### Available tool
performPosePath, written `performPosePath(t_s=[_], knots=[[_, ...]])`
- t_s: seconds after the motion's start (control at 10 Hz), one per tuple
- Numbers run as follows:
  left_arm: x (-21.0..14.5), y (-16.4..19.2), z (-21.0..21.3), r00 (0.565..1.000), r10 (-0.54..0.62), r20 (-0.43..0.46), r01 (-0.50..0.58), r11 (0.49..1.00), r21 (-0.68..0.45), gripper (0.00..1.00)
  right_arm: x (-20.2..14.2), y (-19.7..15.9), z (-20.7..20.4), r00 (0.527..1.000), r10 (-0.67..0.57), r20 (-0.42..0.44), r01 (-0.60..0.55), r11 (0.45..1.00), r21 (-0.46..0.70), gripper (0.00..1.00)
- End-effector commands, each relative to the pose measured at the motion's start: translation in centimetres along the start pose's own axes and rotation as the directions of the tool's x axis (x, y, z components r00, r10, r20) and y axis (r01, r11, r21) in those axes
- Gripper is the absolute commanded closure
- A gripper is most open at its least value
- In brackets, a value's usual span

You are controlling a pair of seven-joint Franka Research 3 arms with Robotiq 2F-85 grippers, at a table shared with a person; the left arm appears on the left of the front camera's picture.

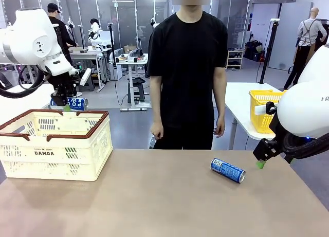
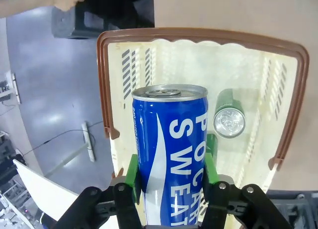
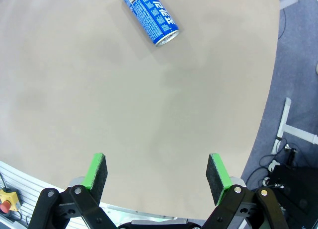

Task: Place the drinks into the Shopping basket.
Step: Pick up one drink and place it into the Shopping basket.

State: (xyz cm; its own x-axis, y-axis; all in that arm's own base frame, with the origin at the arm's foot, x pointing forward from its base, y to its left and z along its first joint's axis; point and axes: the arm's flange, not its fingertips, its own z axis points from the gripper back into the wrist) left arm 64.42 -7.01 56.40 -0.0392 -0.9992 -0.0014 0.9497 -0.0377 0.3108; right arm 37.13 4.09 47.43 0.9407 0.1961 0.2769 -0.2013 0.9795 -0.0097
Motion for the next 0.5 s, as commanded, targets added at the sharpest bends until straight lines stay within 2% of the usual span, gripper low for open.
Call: performPosePath(t_s=[0.0, 0.3, 0.4], knots=[[0.0, 0.0, 0.1, 0.999, 0.033, -0.001, -0.033, 0.999, 0.007, 0.43, 0.1, -0.2, 0.1, 1.000, 0.017, -0.003, -0.017, 1.000, -0.001, 0.00], [0.0, 0.0, -0.2, 1.000, 0.009, 0.000, -0.009, 1.000, -0.003, 0.43, 0.1, -0.2, 0.1, 1.000, 0.017, -0.003, -0.017, 1.000, -0.001, 0.00], [-0.6, 1.0, -1.7, 1.000, -0.009, 0.030, 0.009, 1.000, 0.004, 0.43, 0.1, -0.2, 0.1, 1.000, 0.017, -0.003, -0.017, 1.000, -0.001, 0.00]])
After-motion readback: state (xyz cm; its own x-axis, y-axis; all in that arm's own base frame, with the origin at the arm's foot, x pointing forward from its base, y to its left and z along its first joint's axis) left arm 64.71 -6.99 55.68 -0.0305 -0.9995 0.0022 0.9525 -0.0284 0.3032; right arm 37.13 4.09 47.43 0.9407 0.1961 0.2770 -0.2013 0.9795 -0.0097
